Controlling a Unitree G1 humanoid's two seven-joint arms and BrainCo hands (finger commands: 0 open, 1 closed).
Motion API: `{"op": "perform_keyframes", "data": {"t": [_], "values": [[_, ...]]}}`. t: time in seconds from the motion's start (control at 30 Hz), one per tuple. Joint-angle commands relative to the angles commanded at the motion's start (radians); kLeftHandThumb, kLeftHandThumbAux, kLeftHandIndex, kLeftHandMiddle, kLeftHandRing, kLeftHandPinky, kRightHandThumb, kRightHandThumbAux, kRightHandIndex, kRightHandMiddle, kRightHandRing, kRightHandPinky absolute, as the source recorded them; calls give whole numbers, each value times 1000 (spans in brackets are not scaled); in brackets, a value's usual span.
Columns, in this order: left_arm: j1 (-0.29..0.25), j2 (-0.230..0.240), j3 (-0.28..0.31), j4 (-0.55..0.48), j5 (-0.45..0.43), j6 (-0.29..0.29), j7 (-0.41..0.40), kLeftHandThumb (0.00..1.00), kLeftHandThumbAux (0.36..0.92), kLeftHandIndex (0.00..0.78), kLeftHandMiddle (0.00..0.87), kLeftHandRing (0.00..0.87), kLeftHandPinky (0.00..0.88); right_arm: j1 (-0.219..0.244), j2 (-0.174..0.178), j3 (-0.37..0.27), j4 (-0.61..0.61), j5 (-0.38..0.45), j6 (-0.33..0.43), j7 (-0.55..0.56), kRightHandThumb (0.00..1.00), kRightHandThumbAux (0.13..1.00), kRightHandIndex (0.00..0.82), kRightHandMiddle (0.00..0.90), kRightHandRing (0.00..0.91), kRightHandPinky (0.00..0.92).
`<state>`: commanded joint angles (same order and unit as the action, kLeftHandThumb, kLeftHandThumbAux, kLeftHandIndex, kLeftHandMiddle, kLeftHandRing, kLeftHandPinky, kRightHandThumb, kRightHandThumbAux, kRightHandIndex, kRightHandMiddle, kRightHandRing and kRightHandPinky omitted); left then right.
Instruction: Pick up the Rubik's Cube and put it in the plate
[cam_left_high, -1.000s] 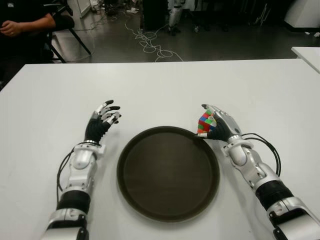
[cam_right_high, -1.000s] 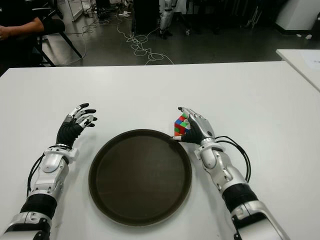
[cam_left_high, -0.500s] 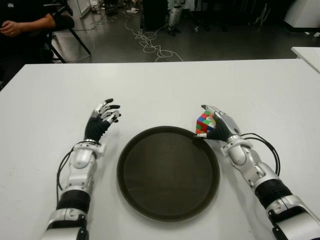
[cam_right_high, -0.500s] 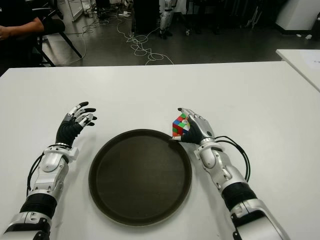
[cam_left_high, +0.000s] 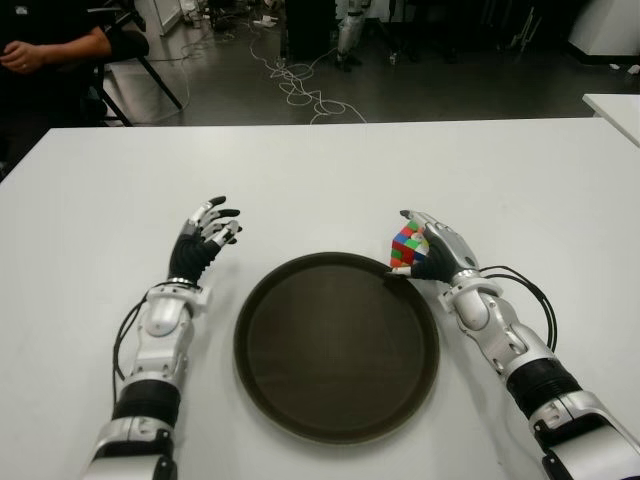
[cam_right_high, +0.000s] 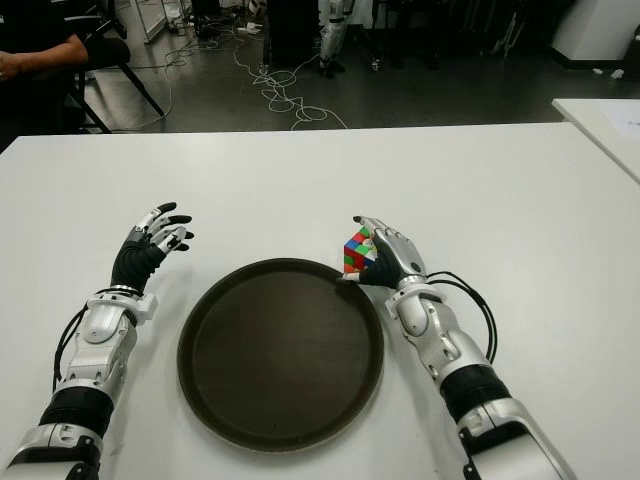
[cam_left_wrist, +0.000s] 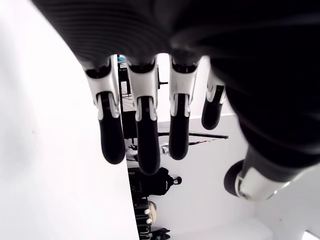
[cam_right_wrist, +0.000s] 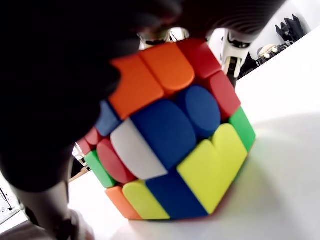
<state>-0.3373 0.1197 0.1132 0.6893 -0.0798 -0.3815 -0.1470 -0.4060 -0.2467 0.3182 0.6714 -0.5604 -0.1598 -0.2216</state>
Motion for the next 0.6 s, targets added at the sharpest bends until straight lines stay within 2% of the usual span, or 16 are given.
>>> {"op": "perform_keyframes", "data": {"t": [0.6], "values": [[4, -2, -1, -17, 0, 20, 5, 627, 629, 172, 283, 336, 377, -9, 6, -19, 24, 30, 12, 7, 0, 744, 140, 180, 200, 225]]}}
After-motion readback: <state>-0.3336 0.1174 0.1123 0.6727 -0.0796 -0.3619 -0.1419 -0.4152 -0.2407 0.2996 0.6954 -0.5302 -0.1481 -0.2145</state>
